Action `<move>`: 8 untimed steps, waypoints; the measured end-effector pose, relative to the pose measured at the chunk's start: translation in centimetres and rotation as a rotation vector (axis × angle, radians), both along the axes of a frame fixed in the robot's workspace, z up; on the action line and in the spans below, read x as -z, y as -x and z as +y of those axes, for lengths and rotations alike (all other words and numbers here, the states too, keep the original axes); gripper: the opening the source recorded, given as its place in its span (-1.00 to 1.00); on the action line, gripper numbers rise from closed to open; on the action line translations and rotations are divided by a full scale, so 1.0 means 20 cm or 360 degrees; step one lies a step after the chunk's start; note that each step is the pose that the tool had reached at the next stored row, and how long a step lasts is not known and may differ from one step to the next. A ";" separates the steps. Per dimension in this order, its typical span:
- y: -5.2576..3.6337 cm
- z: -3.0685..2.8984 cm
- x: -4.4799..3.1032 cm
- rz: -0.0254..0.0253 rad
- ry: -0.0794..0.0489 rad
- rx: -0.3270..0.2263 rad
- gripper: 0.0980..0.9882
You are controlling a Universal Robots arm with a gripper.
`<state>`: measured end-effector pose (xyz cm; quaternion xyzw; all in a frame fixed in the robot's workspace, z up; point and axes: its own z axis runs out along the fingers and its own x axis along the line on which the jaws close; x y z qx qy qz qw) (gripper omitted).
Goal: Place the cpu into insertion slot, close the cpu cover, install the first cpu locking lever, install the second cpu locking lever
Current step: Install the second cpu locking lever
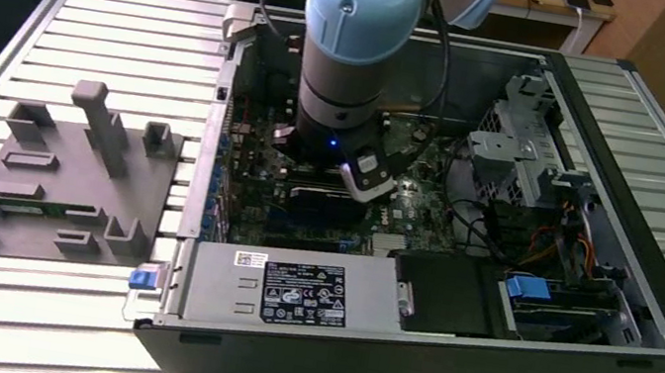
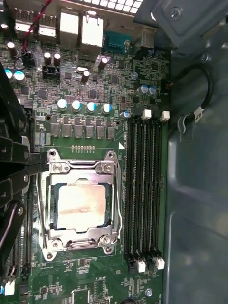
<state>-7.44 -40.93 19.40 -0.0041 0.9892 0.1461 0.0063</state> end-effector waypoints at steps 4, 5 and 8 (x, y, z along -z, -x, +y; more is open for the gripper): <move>0.001 0.000 0.008 0.00000 -0.0035 0.0000 -0.98; 0.001 0.000 0.010 0.00000 -0.0042 0.0000 -0.98; 0.001 0.000 0.018 -0.00001 -0.0059 0.0000 -0.98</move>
